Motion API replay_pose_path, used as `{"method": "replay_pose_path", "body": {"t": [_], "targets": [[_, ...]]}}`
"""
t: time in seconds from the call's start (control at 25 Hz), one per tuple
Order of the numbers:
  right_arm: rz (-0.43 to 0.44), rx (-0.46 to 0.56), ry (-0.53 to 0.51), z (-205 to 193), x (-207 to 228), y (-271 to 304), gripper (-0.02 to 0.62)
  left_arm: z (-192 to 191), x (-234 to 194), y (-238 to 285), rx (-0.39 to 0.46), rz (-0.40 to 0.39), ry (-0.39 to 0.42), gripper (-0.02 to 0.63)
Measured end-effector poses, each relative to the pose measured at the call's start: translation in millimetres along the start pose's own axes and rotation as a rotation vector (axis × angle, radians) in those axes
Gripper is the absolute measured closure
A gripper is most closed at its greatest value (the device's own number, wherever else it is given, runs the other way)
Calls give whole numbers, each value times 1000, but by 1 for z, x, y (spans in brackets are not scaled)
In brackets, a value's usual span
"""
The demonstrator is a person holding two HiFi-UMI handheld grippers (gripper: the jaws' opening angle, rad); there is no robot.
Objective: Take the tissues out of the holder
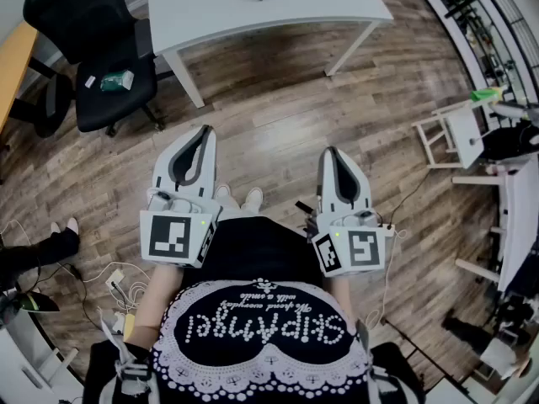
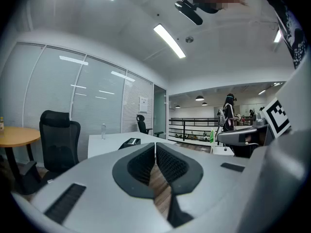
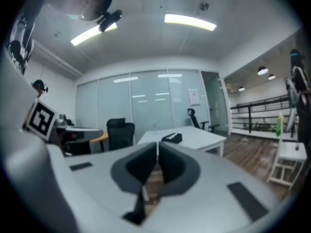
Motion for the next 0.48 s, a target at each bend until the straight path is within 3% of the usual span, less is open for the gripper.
{"method": "replay_pose_path", "body": {"t": [0.48], "targets": [[9, -16, -5, -4, -3, -2, 560, 5, -3, 4, 5, 6, -3, 574]]}}
Point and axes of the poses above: the fingertips, and each gripper's own axes: y forward along the fingers, x to its right, z out of its top, the point moved 5 cm from there along -y, backward along the fingers, and after that the axes turned 1 degree about z, right-handed, at the moved point
